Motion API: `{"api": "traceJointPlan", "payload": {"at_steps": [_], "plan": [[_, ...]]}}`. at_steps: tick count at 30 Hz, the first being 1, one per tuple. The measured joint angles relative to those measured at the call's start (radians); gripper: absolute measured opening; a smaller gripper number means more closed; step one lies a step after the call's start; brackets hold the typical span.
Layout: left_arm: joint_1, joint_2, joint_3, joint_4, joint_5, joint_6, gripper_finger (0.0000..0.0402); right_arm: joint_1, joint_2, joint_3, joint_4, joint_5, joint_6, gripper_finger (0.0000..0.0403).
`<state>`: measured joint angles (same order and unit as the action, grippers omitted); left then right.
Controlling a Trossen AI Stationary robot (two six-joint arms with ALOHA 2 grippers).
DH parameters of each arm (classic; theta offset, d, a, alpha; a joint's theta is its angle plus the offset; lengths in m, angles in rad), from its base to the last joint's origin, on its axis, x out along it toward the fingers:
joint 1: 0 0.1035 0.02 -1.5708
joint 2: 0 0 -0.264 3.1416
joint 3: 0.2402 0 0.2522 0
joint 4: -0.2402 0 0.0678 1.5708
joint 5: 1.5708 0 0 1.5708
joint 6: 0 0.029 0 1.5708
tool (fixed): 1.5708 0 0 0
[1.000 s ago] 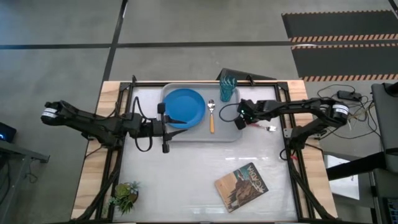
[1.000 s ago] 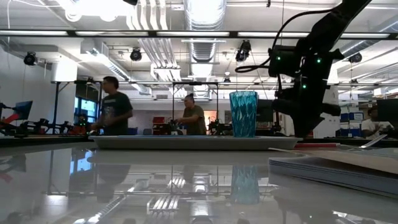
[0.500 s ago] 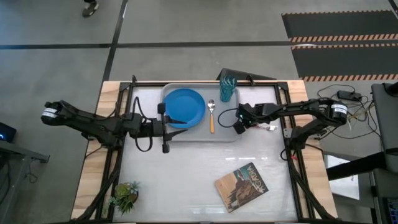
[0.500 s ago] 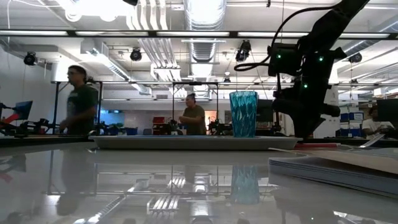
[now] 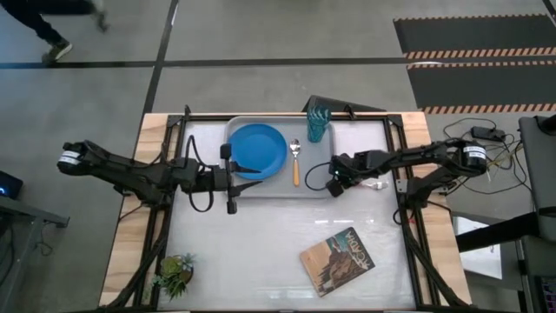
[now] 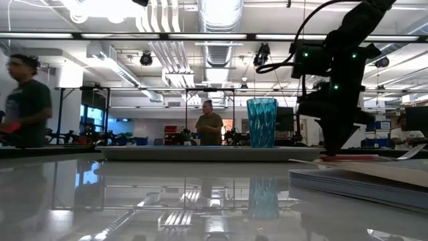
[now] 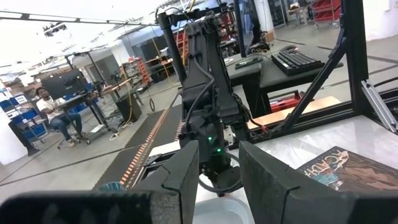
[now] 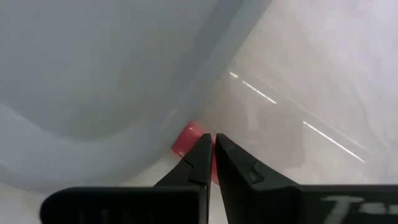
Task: Pick and place plate/cup/fork/spoon on tray
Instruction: Put the red fork on the gray tray to the right of the yellow spoon
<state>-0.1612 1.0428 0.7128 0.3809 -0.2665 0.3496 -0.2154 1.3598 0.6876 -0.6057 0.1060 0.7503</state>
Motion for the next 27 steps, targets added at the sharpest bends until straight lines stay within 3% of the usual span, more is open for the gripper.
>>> {"api": "traceJointPlan", "payload": {"at_steps": [15,22,27], "plan": [[0.000,0.000,0.000,0.000,0.000,-0.001,0.0097,0.154,0.003,0.010,-0.044,-0.149,0.029,0.0012],[0.000,0.000,0.000,0.000,0.000,-0.002,0.0097,0.225,-0.030,0.101,-0.248,-0.147,0.074,0.0012],[0.000,0.000,0.000,0.001,0.000,-0.002,0.0097,0.273,-0.065,0.136,-0.404,-0.226,0.051,0.0012]]}}
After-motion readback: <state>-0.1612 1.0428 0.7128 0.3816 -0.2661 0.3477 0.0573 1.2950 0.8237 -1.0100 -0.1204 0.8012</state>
